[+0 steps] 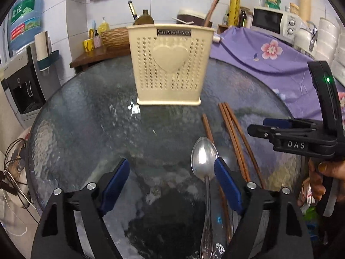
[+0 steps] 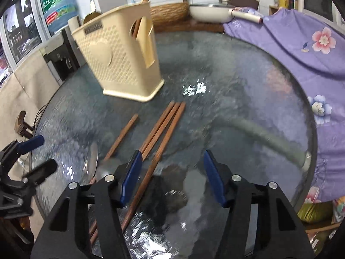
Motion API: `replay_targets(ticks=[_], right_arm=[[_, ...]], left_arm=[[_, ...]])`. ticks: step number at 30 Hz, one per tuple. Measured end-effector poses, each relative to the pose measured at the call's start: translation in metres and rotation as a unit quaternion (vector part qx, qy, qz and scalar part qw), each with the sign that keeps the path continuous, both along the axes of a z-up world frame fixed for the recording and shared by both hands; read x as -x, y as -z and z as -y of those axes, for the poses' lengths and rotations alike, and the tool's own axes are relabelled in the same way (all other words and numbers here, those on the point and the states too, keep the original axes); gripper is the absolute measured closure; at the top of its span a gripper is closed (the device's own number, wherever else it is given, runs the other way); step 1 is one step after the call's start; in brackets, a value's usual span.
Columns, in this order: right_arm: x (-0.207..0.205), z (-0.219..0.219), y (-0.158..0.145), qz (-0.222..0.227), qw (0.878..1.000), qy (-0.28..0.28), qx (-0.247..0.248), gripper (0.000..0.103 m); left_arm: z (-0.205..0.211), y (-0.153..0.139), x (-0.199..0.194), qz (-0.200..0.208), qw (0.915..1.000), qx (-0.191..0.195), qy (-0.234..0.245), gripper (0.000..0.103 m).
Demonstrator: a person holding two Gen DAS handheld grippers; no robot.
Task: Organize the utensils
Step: 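Grasp an all-steel spoon with the left tool while the right tool grasps a wooden chopstick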
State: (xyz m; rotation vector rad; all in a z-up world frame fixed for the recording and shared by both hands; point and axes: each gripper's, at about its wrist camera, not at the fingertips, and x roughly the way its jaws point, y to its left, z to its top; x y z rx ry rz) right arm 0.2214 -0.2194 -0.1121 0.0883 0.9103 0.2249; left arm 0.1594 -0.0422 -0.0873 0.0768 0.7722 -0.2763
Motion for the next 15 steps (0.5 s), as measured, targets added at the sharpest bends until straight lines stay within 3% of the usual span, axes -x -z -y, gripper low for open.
replay_targets(ticks=[5, 15], right_arm=[[0.004, -0.008, 0.006, -0.012, 1.0, -0.004, 0.01, 0.056], [0.004, -0.014, 0.009, -0.019, 1.0, -0.009, 0.016, 0.059]], left_arm=[[0.003, 0.01, 0.008, -0.025, 0.9996, 0.007, 0.009, 0.032], [0.018, 0.023, 0.017, -0.043, 0.9982, -0.021, 0.037, 0.043]])
